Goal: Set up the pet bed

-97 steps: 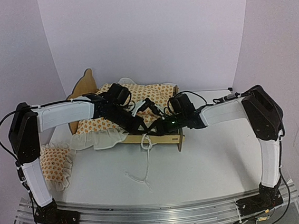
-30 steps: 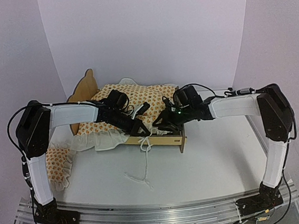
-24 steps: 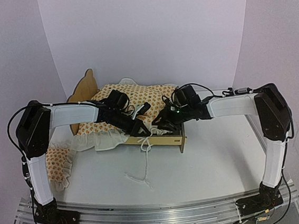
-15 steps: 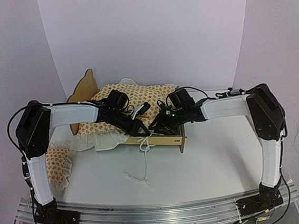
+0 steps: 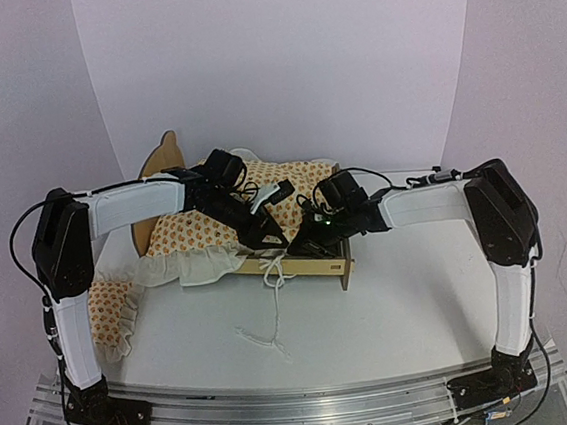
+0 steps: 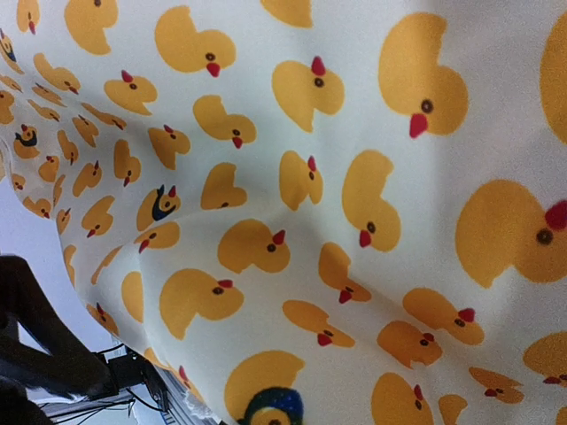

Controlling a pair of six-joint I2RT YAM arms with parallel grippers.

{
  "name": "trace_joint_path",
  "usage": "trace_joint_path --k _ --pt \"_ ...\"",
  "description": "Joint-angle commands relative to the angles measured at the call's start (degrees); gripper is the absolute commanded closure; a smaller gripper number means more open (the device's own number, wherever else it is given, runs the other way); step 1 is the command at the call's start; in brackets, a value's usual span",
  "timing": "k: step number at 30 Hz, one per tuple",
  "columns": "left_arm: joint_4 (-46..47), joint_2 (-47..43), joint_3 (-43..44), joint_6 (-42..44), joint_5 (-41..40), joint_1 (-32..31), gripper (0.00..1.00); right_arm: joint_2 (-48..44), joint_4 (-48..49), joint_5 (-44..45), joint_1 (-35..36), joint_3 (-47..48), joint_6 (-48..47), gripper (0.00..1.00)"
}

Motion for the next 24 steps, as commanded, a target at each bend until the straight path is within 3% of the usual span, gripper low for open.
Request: trace_joint_path --k 1,4,8,11,17,24 --pt "-10.5 -3.8 6.0 15.2 0.0 -0.1 0.41 2.0 -2.3 1.4 -0.2 1.0 -1.8 0.92" --pt "-13.8 -5.2 4.5 21.6 -10.0 0.4 0.42 2.0 -2.3 1.2 -0.2 1.0 -2.0 0.92" --pt "-1.6 -12.9 -10.3 29.7 -20.9 -0.9 0.40 2.6 -2.3 1.1 -0.2 1.5 -2.3 0.92" --pt "9.3 -17.0 -17.3 34.9 -24.0 -2.5 0.33 2.8 -2.3 0.9 -0.2 2.0 -2.6 0.92" --pt "13.0 -15.6 -20.2 37.6 -24.5 -3.4 0.29 2.6 -2.3 1.1 -0.2 1.5 -2.9 0.93" --pt "15.3 -14.8 -23.0 40.6 -23.9 -4.5 0.49 1.7 -2.2 1.5 -0.2 0.6 -3.2 0.94"
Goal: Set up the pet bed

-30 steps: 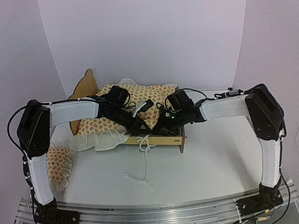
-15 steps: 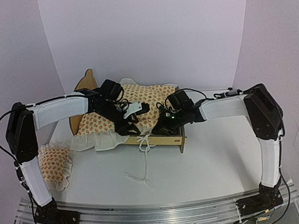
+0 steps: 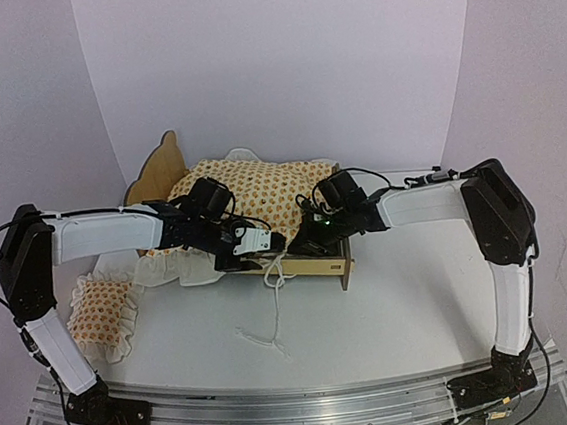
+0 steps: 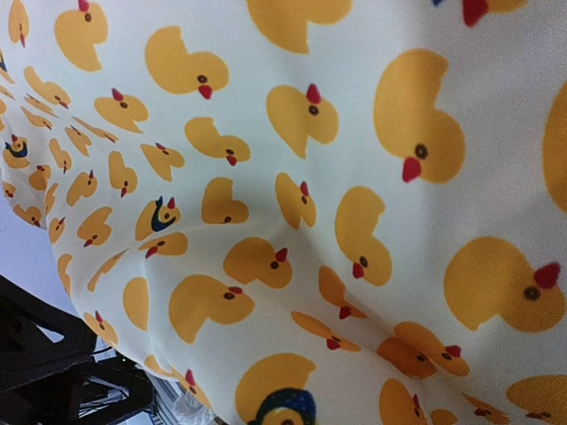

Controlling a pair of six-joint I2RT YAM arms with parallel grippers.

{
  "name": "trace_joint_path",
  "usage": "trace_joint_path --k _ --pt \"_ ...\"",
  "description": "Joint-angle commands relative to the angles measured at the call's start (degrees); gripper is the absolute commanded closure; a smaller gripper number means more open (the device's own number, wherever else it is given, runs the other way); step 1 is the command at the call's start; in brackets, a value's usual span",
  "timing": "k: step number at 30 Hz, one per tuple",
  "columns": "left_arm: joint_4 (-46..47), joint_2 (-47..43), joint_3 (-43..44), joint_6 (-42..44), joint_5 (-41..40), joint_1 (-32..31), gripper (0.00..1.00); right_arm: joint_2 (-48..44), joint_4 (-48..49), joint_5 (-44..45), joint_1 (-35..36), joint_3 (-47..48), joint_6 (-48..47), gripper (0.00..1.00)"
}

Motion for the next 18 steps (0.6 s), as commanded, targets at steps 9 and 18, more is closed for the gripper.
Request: trace_joint_path --k 9,18 --pt "0.7 3.1 1.5 4.2 1.3 -0.5 0.63 0.6 -2.3 0.7 -0.1 -0.5 -1.0 0.94" --pt "-0.3 4.4 3.2 3.2 0.8 -0.5 0.97 -0.3 -2.3 0.9 -0.1 -1.5 -1.3 0.94"
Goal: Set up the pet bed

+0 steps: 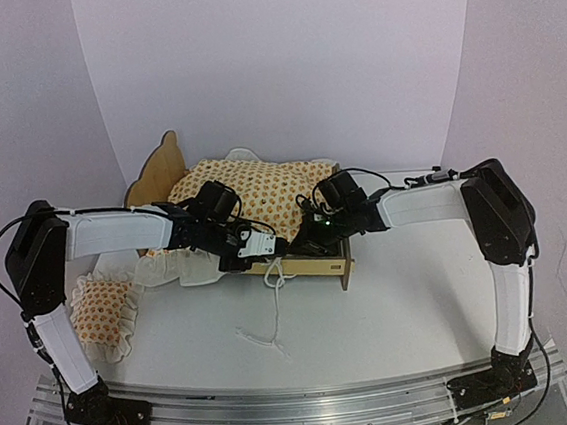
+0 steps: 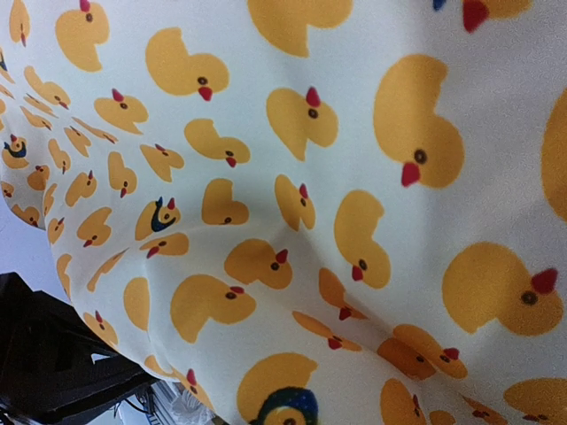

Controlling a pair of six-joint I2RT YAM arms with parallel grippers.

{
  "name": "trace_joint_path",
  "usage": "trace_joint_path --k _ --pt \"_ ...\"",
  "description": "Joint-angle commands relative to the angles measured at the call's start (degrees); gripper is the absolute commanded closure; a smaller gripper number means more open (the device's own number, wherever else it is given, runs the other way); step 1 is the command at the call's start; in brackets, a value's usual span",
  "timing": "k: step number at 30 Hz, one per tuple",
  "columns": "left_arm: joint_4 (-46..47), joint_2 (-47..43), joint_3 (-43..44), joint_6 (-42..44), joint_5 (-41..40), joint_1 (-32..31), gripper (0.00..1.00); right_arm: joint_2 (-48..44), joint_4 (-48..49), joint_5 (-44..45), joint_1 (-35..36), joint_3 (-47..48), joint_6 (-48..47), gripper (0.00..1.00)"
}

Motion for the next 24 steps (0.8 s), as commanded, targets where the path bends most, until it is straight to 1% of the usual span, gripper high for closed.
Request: trace_joint_path --k 1,8,12,14,15,18,21,24 --pt "-1.8 0.5 2.5 -0.9 1.2 -0.3 0.99 -0.3 -2.3 0.7 0.0 -1.4 -0.9 0.94" --pt "-3.2 -1.6 4.5 -2.7 2.9 -0.3 1.00 -0.3 -2.3 0.3 0.0 -1.4 -1.2 0.94" --pt "-4.9 -2.2 5.9 -4.8 2.6 -0.2 1.00 -0.6 -2.5 -0.1 0.0 -0.7 -3.8 0.93" --pt "-5.2 -2.6 6.0 -6.2 1.9 0.1 1.00 -1.6 -2.5 -0.3 0.0 -0.4 -6.8 0.90" --pt "-5.5 -2.8 6.1 -6.9 1.6 0.4 1.00 -2.7 -2.5 -0.5 0.1 -0.4 -8.4 0.86" --pt "-5.9 -3.4 6.4 -9.3 1.5 1.1 1.00 -6.0 -2.6 -1.0 0.0 -0.4 -13.3 0.79" --pt "-6.9 -4.0 7.5 -10.4 1.7 1.3 1.00 -10.3 -2.4 -0.6 0.0 -2.1 -18.4 0.74" --pt "-7.2 -4.9 7.3 -11.4 2.0 1.4 1.00 -15.6 -1.8 -2.2 0.1 -5.2 -25.0 0.69"
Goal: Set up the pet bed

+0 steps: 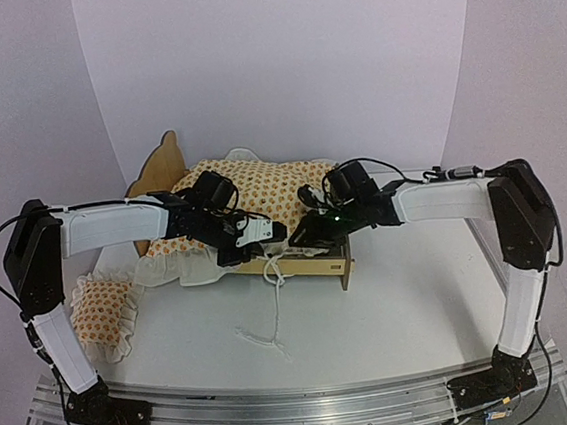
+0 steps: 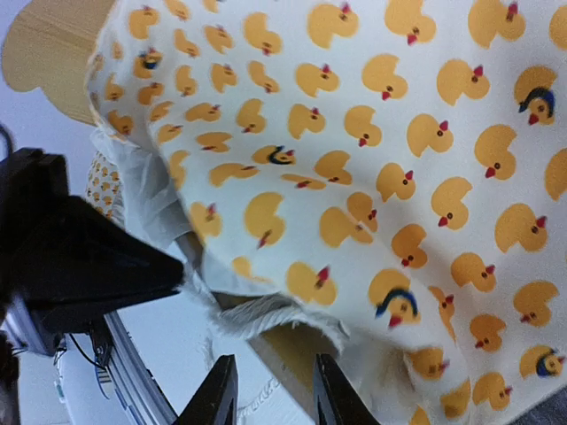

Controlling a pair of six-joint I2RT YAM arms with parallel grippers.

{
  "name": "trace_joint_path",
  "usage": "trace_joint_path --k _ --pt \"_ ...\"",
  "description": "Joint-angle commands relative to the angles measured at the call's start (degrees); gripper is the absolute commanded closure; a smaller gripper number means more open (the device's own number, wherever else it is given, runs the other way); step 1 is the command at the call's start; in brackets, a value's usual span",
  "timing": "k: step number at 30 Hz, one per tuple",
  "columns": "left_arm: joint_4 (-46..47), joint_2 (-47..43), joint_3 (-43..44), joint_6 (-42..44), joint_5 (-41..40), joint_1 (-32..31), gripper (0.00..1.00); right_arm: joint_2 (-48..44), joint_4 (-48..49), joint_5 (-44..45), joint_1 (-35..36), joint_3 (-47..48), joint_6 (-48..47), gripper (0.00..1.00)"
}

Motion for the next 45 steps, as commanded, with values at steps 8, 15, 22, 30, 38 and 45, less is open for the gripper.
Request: trace_joint_path --k 8,15,22,30,38,45 --pt "-0.7 -5.5 2.2 -5.6 2.7 0.9 1.00 -21.2 1.4 -11.4 4.2 -15.7 -36.0 0.53" --pt "-0.2 -5.7 1.2 -5.7 3.1 0.9 1.00 -9.5 0.3 -12.0 14.8 -13.7 -61.9 0.36" --pt "0.5 -4.8 1.1 -6.2 3.4 1.0 1.00 4.1 -1.7 -10.6 17.8 -2.8 -70.3 0.32" --pt "0.2 -4.3 1.7 -6.2 3.2 0.9 1.00 10.6 -6.0 -8.7 18.1 -0.5 -74.4 0.35" --pt "-0.4 -3.8 2.9 -6.1 3.2 1.0 1.00 11.7 -8.7 -4.6 18.2 -3.6 -73.1 0.80" --pt "-3.8 -3.3 7.7 -6.5 4.6 0.1 1.00 0.6 -8.6 1.3 16.9 -6.1 -60.5 1.00"
